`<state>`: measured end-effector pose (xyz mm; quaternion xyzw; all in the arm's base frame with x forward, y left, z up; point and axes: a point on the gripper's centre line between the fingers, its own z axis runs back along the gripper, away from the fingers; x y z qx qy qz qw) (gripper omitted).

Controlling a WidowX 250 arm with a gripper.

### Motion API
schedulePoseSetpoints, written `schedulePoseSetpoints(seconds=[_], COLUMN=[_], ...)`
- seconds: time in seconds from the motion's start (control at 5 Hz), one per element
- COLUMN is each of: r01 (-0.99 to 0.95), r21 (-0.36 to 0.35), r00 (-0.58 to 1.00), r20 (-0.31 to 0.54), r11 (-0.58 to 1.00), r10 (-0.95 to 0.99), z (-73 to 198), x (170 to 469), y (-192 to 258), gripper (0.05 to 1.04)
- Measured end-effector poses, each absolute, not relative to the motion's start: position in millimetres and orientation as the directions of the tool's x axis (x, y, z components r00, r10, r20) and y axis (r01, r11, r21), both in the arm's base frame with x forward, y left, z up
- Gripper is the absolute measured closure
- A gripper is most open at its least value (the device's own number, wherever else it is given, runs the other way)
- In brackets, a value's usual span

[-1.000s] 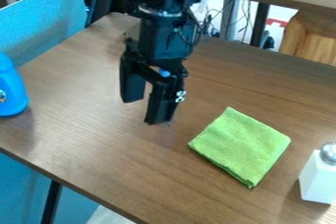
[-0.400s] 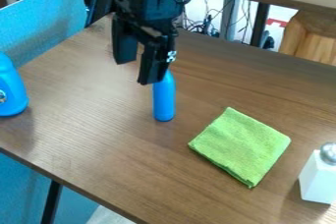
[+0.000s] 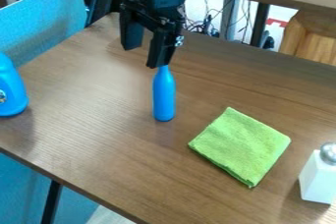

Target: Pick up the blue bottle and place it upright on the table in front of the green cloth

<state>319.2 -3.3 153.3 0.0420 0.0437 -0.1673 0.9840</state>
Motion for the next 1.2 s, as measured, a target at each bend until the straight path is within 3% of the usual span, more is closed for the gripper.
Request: schedulePoseSetpoints(seconds=[0.8, 1.2], r01=[0.218, 0.22], r21=[0.136, 0.131], r00=[0.956, 0.944], r20=[-0.228, -0.277], r11=[0.966, 0.967], r10=[-0.184, -0.177], z=[129.3, 113.6], x=[344.5, 355.3], y=[6.0, -0.3], gripper=[0.079, 0.079])
